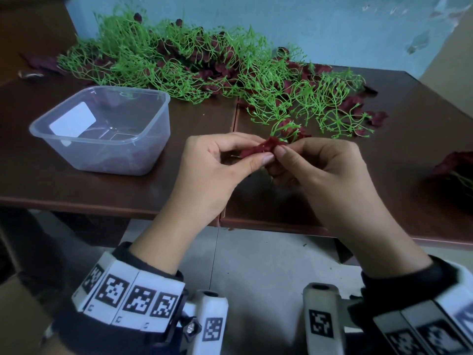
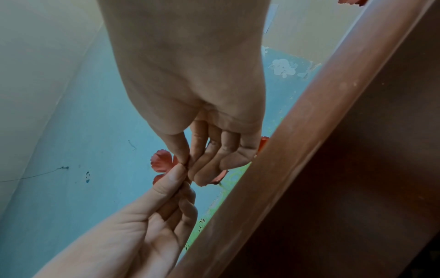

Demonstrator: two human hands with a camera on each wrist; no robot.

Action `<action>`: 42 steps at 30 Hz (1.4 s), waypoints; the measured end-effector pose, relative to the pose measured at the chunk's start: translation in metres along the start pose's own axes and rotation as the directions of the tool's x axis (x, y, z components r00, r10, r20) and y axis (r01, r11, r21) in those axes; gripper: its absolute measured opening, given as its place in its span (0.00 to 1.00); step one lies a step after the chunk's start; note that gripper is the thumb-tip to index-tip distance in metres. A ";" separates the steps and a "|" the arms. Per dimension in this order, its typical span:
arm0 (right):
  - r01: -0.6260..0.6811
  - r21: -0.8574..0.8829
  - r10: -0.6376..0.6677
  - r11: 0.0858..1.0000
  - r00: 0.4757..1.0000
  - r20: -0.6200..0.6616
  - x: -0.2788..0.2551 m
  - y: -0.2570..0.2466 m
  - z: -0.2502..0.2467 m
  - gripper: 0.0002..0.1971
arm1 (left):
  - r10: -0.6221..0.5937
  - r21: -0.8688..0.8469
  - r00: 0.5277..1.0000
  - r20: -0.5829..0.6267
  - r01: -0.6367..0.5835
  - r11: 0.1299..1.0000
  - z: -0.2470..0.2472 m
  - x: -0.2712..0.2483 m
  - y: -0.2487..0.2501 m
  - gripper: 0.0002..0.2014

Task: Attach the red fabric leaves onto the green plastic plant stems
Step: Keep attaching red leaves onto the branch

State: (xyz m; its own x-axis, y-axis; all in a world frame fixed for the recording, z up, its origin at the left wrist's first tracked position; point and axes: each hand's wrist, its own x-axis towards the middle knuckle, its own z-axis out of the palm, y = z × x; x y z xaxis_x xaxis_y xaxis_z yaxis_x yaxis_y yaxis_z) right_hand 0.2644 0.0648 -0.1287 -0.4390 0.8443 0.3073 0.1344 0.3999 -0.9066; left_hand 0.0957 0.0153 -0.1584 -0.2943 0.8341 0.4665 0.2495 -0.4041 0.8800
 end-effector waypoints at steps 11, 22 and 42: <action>0.029 -0.047 -0.029 0.998 1.000 0.006 0.000 -0.002 -0.001 0.10 | -0.033 -0.040 0.999 0.005 0.033 0.999 -0.001 -0.001 0.000 0.09; 0.145 -0.211 -0.160 0.967 0.986 -0.053 -0.003 -0.003 0.000 0.09 | 0.040 -0.003 0.999 0.007 -0.040 0.999 0.000 -0.002 0.001 0.05; 0.226 -0.155 -0.219 0.962 0.974 0.061 -0.002 -0.006 -0.001 0.04 | 0.053 -0.042 0.999 -0.006 -0.053 0.998 0.000 -0.004 0.004 0.07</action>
State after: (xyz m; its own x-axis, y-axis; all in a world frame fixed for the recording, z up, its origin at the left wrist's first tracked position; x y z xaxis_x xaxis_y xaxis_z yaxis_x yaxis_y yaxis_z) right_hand 0.2657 0.0609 -0.1236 -0.5115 0.7127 0.4801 0.1677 0.6307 -0.7577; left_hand 0.0980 0.0102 -0.1571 -0.2859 0.8096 0.5126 0.2253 -0.4631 0.8572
